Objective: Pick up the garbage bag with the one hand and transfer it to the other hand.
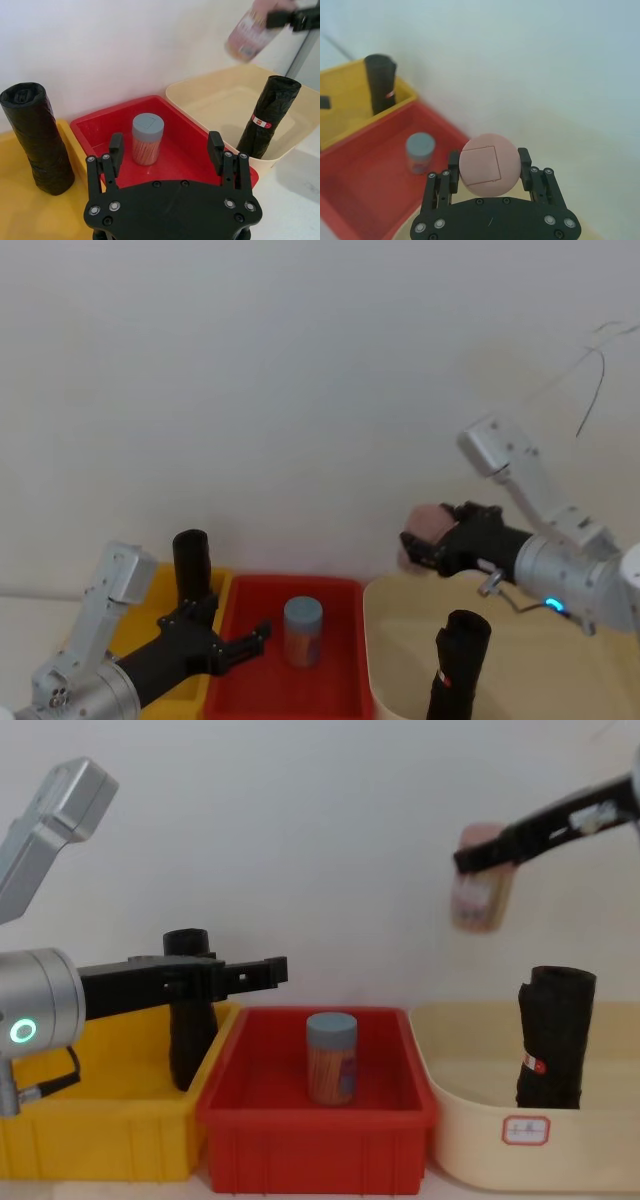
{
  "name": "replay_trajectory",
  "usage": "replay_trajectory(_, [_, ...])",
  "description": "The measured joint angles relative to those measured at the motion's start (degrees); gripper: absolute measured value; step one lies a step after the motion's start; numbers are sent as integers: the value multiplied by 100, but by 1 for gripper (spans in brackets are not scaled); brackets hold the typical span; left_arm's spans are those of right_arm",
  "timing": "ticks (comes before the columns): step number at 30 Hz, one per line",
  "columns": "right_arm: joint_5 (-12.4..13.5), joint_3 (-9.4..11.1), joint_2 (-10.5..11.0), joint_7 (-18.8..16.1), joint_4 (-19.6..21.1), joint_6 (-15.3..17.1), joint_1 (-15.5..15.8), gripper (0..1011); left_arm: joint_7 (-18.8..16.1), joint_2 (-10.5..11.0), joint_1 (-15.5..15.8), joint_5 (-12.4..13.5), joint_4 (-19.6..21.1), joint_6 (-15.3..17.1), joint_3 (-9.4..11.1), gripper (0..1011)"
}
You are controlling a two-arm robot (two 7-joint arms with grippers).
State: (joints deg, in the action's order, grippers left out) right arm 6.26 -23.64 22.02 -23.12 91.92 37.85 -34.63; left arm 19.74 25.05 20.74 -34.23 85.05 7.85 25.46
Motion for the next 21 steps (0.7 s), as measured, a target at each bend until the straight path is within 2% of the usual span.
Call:
replay_trajectory(8, [14, 295, 94, 96, 77, -68, -3, 670, 0, 0, 0, 0, 0, 0, 0, 1001])
replay_trajectory(21, [-134, 577, 212, 331, -306, -142, -1, 670, 0, 0, 0, 0, 0, 0, 0, 1001])
